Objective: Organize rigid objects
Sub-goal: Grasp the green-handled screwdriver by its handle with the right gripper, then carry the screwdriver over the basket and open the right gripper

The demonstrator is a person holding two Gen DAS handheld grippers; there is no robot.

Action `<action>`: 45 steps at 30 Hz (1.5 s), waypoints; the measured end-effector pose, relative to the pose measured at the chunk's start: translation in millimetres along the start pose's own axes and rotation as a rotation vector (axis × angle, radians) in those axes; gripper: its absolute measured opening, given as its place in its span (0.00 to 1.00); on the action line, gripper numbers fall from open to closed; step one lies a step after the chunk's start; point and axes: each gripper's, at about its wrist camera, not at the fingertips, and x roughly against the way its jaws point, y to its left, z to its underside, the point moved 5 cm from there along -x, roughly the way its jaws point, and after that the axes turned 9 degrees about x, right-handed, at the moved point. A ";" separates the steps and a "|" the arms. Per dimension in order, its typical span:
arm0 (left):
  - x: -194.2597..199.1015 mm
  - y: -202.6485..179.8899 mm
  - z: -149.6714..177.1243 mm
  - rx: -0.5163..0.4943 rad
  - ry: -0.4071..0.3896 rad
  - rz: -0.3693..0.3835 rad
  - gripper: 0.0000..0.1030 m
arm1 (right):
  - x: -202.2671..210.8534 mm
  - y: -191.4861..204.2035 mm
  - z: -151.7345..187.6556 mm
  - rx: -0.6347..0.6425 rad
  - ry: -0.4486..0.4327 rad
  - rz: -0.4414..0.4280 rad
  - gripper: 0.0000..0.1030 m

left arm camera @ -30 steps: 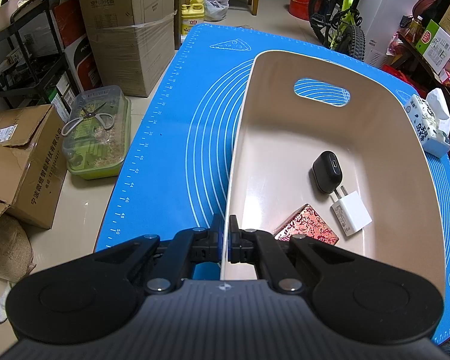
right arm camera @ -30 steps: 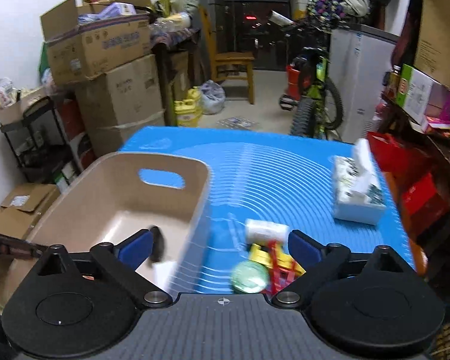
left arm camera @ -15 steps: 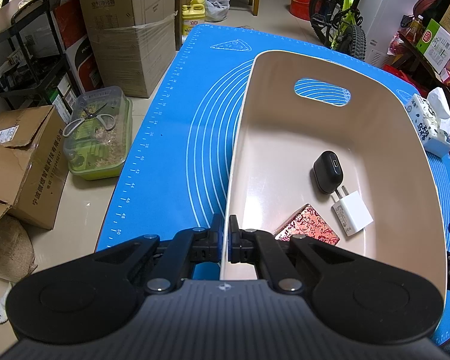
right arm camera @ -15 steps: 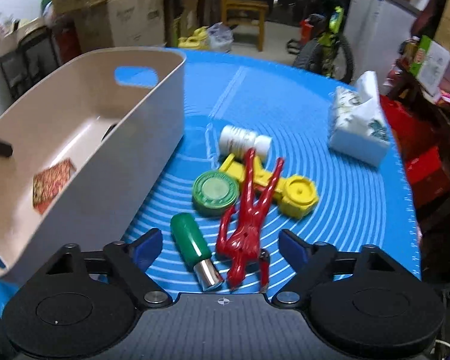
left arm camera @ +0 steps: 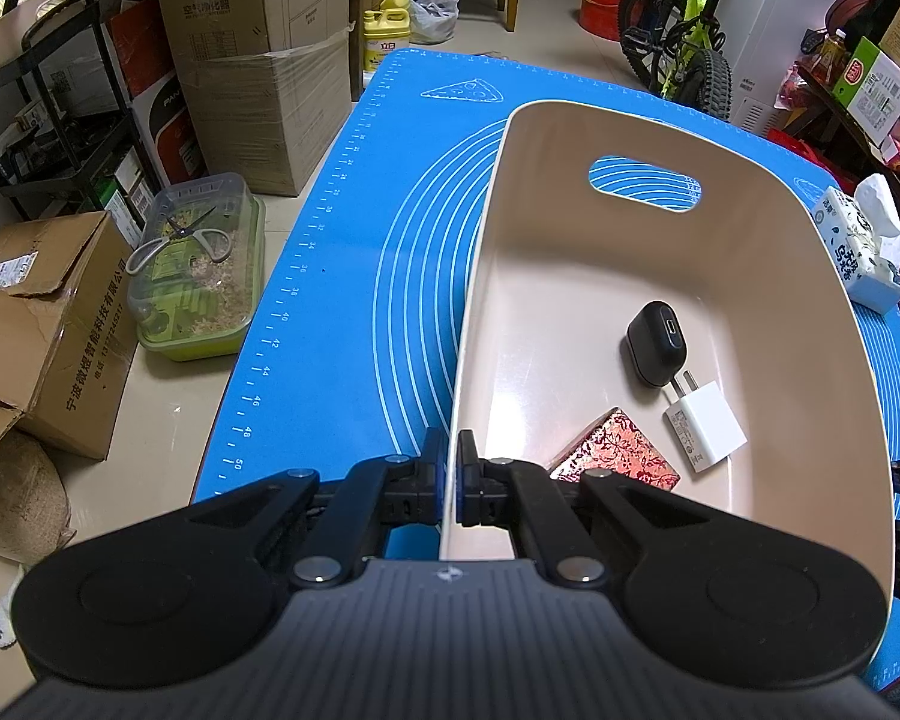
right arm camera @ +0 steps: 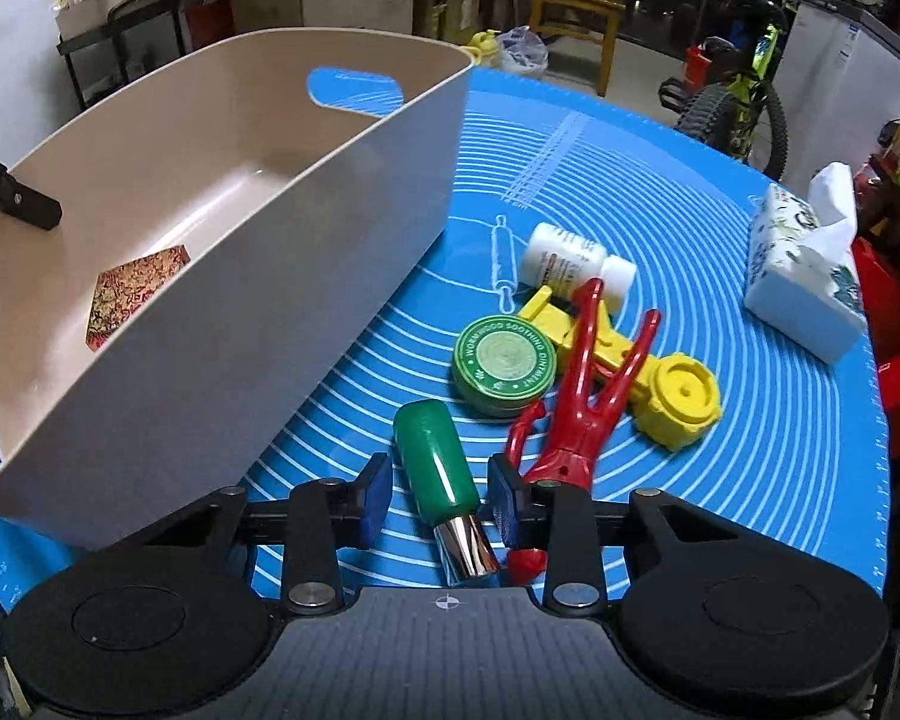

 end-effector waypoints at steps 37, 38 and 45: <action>0.0 -2.2 -1.6 -0.002 0.001 0.003 0.04 | 78.2 -1.4 -79.7 -0.155 -0.301 0.154 0.33; 0.0 -2.3 -1.8 -0.002 0.001 0.002 0.04 | 79.2 3.7 -85.4 -0.144 -0.311 0.147 0.33; -0.7 -2.6 -1.3 0.000 0.003 0.005 0.04 | 67.0 37.4 -125.7 -0.055 -0.328 0.089 0.33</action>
